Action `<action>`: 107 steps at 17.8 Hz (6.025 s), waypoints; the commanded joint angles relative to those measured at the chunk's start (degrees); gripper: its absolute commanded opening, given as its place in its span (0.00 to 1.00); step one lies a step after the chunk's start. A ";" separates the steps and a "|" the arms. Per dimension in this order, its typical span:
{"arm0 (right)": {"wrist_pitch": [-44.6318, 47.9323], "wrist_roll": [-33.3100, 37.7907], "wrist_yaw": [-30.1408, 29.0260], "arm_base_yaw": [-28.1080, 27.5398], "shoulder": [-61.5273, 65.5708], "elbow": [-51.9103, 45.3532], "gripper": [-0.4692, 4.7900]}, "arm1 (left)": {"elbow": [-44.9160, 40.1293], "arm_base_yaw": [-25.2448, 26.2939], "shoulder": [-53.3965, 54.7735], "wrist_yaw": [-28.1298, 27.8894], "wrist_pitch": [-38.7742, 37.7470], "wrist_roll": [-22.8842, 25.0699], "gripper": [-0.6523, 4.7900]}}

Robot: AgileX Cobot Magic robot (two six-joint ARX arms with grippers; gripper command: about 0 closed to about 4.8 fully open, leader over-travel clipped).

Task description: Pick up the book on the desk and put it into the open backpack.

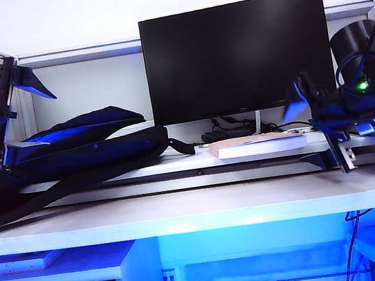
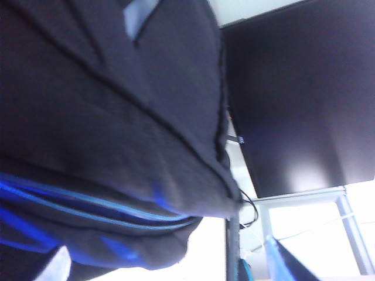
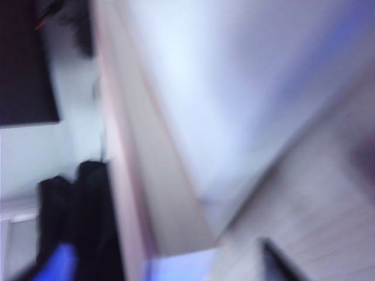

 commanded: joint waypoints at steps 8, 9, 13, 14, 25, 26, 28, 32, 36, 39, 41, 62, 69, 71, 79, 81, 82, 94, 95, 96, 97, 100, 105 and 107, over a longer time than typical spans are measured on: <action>5.75 -0.13 4.02 0.09 3.02 2.47 0.09 | 0.55 0.02 2.56 -1.20 4.02 0.11 1.00; 6.47 -0.13 3.34 0.11 3.02 2.47 0.09 | 0.57 0.02 2.67 -1.46 4.15 -0.02 1.00; 13.55 0.37 -0.07 0.11 2.99 2.47 0.09 | 9.20 -0.35 7.50 -0.61 2.93 -1.44 1.00; 15.04 0.92 -0.98 0.15 2.99 2.47 0.09 | 11.78 -0.52 8.81 -0.48 0.70 -1.55 1.00; 32.37 8.41 -5.01 3.85 2.16 11.87 0.08 | 15.08 -2.47 11.96 5.84 13.25 -1.84 0.11; 32.26 8.41 -5.01 4.39 2.16 13.62 0.08 | 15.08 -2.47 11.96 7.15 14.16 -2.56 0.11; 26.60 7.98 -5.44 6.27 2.16 19.21 0.08 | 15.08 -2.49 11.96 10.03 18.10 -5.70 0.11; 16.37 1.68 -5.84 9.27 2.21 22.82 0.08 | 15.52 -2.93 11.93 10.91 31.15 -13.20 0.11; 13.97 1.07 -4.33 10.86 2.21 22.82 0.08 | 15.50 -4.52 11.93 13.11 33.29 -15.26 0.11; 12.31 0.13 -3.04 12.92 2.34 22.84 0.08 | 15.52 -7.15 11.93 13.14 33.29 -15.30 0.11; 10.97 -0.13 -1.46 14.67 2.82 22.84 0.08 | 15.52 -8.28 11.93 13.25 33.29 -16.59 0.11; -20.74 -25.86 -0.59 14.25 4.90 29.16 0.86 | 21.53 -15.21 11.93 26.95 5.62 5.79 1.00; -23.87 -42.77 4.04 10.01 4.04 29.16 0.86 | 21.55 -15.21 11.74 25.75 -15.98 42.34 1.00; -24.98 -54.29 7.43 10.01 2.69 29.16 0.86 | 21.55 -15.21 10.23 18.80 -16.02 50.95 1.00; -26.62 -78.55 26.12 10.01 -8.15 29.16 0.85 | 21.55 -15.28 -1.27 -4.85 -16.46 75.69 1.00; -30.69 -79.91 27.87 10.01 -13.88 29.16 0.85 | 21.55 -15.19 -7.98 -10.73 -17.42 76.50 0.97; -32.59 -81.02 28.09 10.01 -16.55 29.16 0.82 | 21.55 -15.19 -11.21 -12.72 -18.49 76.52 0.94; -60.52 -85.35 28.46 9.53 -49.05 28.37 0.79 | 21.51 -14.84 -50.07 -33.48 -52.26 78.99 0.72; -63.63 -85.35 28.46 9.53 -51.58 27.21 0.79 | 21.51 -14.84 -53.79 -35.04 -57.09 79.01 0.72; -65.66 -85.33 28.46 9.53 -53.35 26.40 0.79 | 21.51 -14.84 -56.26 -35.47 -60.81 79.01 0.72; -67.95 -85.24 28.46 9.53 -55.89 24.96 0.79 | 21.49 -14.84 -59.14 -36.74 -65.72 79.01 0.72; -70.29 -83.67 28.37 9.53 -65.94 17.05 0.79 | 21.49 -14.86 -66.38 -37.13 -78.23 78.49 0.72; -71.73 -83.84 28.24 9.38 -85.66 -0.20 0.78 | 19.17 -14.86 -71.93 -37.07 -88.54 79.95 0.72; -74.20 -83.80 28.24 9.38 -93.81 -5.49 0.78 | 13.46 -14.93 -76.30 -34.42 -88.43 78.25 0.72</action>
